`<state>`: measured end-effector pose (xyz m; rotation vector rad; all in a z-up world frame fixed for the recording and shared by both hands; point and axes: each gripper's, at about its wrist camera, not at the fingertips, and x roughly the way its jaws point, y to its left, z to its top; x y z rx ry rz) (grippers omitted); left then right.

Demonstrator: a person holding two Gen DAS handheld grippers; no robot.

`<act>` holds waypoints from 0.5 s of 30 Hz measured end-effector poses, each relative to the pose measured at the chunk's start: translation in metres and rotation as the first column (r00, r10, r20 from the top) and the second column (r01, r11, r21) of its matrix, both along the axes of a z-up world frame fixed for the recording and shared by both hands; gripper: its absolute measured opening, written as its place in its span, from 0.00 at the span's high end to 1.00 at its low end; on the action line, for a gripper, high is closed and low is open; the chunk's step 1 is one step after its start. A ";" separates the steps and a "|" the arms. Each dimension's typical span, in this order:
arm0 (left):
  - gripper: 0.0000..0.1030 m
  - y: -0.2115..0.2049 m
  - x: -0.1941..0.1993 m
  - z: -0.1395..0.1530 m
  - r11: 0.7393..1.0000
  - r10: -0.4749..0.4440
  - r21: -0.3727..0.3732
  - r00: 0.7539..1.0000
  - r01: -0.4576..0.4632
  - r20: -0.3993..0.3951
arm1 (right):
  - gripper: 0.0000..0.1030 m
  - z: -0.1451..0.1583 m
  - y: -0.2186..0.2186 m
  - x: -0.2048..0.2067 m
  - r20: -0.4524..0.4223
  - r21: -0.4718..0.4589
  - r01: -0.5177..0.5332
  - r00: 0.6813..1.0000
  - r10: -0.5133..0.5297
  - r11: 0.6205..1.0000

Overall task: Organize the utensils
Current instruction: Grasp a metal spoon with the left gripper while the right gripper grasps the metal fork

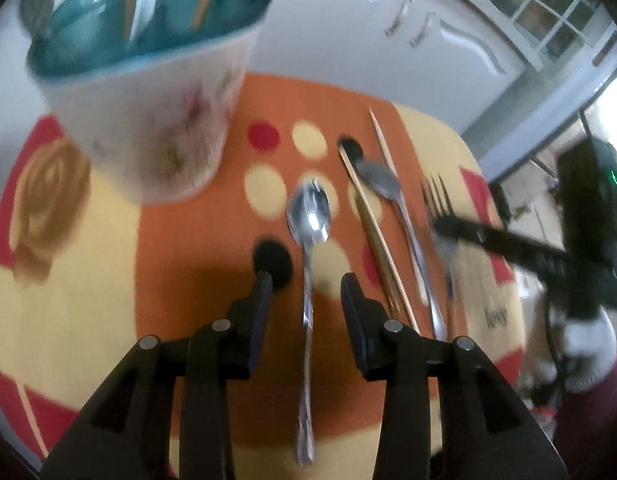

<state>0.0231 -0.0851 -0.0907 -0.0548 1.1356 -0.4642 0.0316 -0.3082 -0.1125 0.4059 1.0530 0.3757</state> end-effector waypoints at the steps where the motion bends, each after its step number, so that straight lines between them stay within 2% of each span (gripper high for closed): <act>1: 0.66 -0.002 0.004 0.000 1.000 0.008 0.020 1.000 -0.009 0.018 | 0.97 0.000 -0.001 0.000 -0.002 0.000 0.001 1.000 -0.001 1.000; 7: 0.66 -0.018 0.022 -0.004 0.997 0.020 0.072 0.994 -0.028 0.108 | 0.97 -0.002 -0.004 -0.001 -0.009 -0.003 0.001 1.000 -0.001 1.000; 15: 0.67 -0.028 0.036 -0.019 0.994 0.009 0.104 0.996 -0.018 0.087 | 0.97 -0.005 -0.004 0.002 -0.016 0.001 -0.007 1.000 0.007 1.000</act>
